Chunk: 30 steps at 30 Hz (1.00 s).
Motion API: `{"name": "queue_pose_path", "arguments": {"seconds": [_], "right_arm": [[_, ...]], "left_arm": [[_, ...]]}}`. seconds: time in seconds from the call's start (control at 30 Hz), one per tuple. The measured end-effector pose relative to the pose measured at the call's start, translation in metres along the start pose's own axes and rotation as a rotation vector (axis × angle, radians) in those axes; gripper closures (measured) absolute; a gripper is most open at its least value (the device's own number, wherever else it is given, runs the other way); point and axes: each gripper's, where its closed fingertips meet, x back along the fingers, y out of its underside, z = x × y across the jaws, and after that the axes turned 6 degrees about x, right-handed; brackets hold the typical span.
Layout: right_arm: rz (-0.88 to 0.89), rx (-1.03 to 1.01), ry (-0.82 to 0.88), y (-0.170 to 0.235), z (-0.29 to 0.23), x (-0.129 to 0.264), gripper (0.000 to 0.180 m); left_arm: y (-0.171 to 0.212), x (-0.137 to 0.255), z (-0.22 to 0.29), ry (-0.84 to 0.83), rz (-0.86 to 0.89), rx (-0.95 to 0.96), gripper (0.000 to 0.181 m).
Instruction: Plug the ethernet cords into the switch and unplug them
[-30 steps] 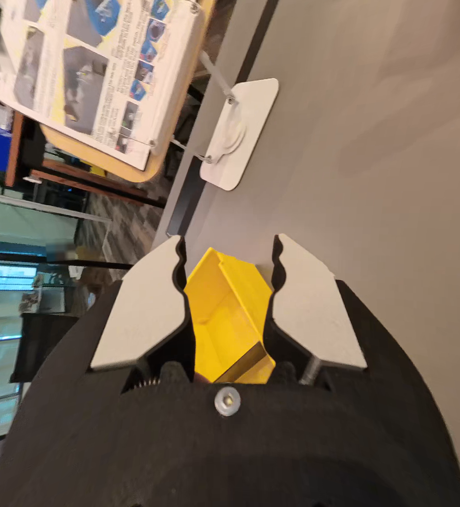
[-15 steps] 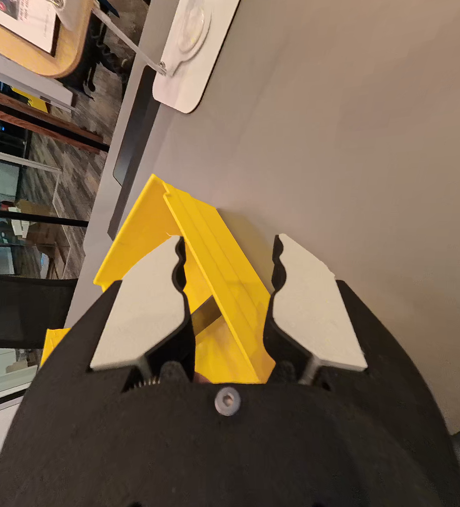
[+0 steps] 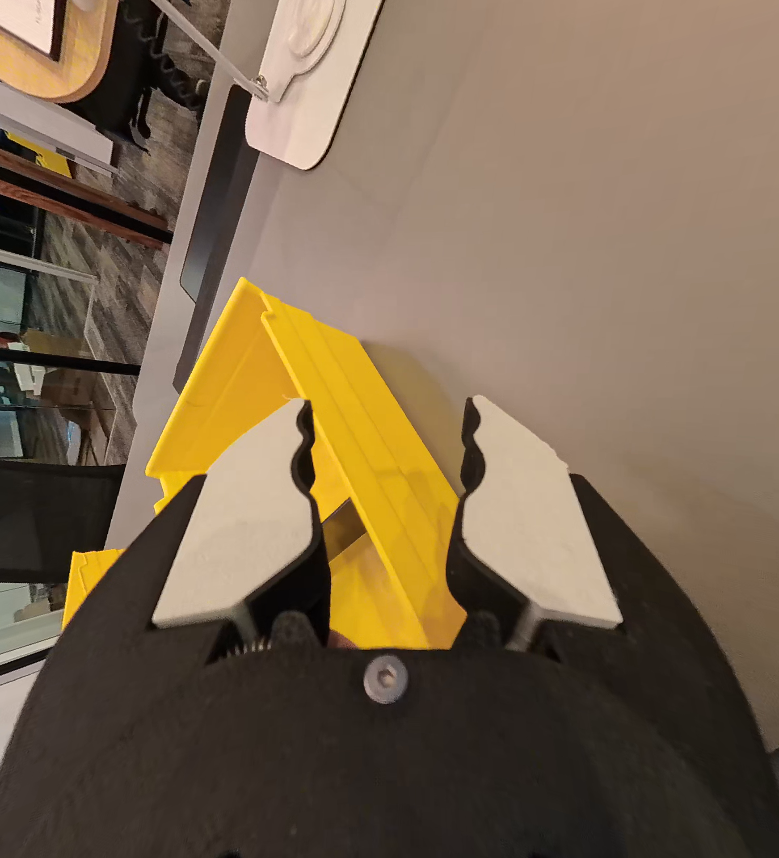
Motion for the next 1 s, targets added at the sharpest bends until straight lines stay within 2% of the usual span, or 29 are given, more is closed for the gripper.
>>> {"name": "queue_pose_path", "arguments": {"seconds": [0.17, 0.33, 0.43, 0.47, 0.57, 0.6, 1.0], "right_arm": [[0.026, -0.023, -0.017, -0.012, 0.006, 0.015, 0.177], [0.071, -0.033, 0.029, -0.032, 0.020, 0.054, 0.123], [0.114, 0.045, 0.091, -0.057, 0.029, 0.056, 0.097], [0.095, 0.059, 0.082, -0.059, 0.028, 0.049, 0.094], [0.008, 0.060, 0.030, -0.054, 0.026, 0.022, 0.092], [0.008, 0.041, -0.006, -0.054, 0.021, 0.017, 0.101], [-0.045, -0.187, -0.187, -0.025, 0.009, -0.018, 0.107]], "left_arm": [[0.002, -0.003, -0.003, 0.000, -0.006, 0.009, 0.120], [0.004, -0.005, -0.002, 0.006, -0.008, 0.007, 0.120], [0.004, -0.006, 0.000, 0.011, -0.008, 0.004, 0.120], [0.003, -0.006, 0.001, 0.013, -0.006, 0.003, 0.120], [0.004, -0.005, 0.002, 0.013, -0.006, -0.004, 0.120], [0.005, -0.005, 0.002, 0.013, -0.006, -0.003, 0.120], [0.009, -0.009, 0.004, 0.021, -0.019, -0.005, 0.120]]}}
